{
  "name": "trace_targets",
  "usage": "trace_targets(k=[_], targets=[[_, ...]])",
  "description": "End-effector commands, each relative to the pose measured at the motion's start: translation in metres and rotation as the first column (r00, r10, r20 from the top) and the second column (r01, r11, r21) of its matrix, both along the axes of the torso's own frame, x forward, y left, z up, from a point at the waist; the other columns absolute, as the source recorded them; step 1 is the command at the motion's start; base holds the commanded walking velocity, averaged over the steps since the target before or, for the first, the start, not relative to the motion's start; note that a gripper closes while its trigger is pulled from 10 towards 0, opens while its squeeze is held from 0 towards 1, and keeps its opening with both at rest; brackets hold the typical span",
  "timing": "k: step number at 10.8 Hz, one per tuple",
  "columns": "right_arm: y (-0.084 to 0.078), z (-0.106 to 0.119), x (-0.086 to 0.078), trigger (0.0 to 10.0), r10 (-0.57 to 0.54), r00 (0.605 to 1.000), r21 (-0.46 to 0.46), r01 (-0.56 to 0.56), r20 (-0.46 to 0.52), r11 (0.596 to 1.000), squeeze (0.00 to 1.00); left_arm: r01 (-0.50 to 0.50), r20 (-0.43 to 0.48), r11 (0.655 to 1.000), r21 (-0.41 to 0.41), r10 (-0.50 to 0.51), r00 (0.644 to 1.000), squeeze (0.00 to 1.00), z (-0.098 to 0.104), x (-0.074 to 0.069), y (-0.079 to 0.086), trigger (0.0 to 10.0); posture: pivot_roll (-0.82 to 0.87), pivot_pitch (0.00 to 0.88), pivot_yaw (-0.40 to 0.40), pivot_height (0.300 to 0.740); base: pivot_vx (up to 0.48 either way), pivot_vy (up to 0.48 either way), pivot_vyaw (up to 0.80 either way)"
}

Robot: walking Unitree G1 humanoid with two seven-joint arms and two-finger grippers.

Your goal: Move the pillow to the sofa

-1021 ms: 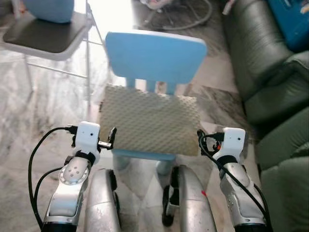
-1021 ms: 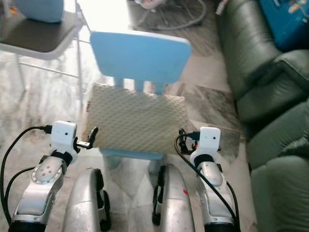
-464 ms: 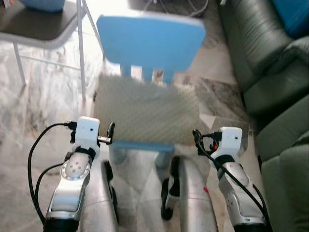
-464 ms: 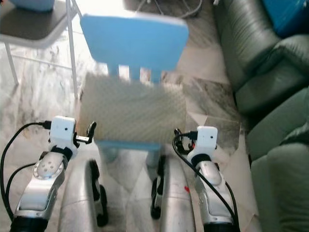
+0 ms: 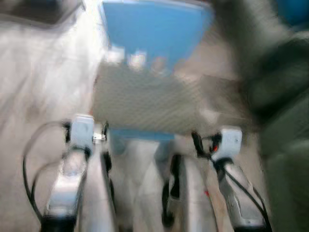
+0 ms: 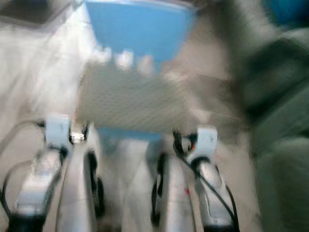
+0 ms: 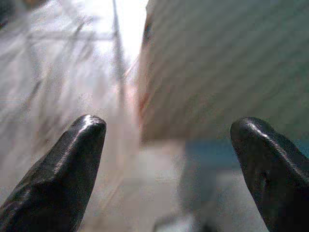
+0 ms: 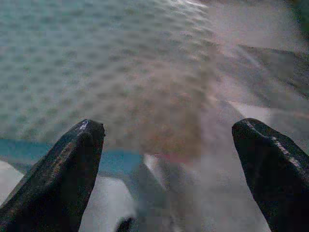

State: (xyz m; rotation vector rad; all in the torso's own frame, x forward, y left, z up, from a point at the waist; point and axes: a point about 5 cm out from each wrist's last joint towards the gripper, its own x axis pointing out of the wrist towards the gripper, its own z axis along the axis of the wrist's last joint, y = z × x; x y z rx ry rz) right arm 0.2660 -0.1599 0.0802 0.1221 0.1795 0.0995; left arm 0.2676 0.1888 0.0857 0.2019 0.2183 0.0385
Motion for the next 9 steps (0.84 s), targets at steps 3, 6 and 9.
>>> trace_targets(k=[3, 6, 9], targets=[[0.001, -0.007, -0.008, 10.0, 0.03, 0.999, -0.002, -0.03, -0.031, 1.0, 0.93, -0.016, -0.033, 1.0, 0.027, 0.017, 0.999, 1.0, -0.006, -0.001, -0.002, 10.0, 0.01, 0.281, -0.074, 0.506, 0.0, 0.0, 0.0], [0.006, -0.005, -0.003, 10.0, 0.071, 0.997, -0.011, -0.071, -0.039, 0.997, 0.0, -0.025, -0.038, 0.998, 0.052, 0.027, 0.999, 0.0, -0.005, 0.005, -0.002, 10.0, 0.01, 0.31, -0.077, 0.506, 0.0, 0.0, 0.0], [0.022, 0.002, 0.023, 10.0, 0.212, 0.977, 0.003, -0.212, -0.035, 0.977, 0.0, -0.045, -0.037, 0.997, 0.069, 0.048, 0.998, 0.0, -0.005, 0.024, 0.008, 10.0, 0.01, 0.373, -0.082, 0.506, 0.0, 0.0, 0.0]])
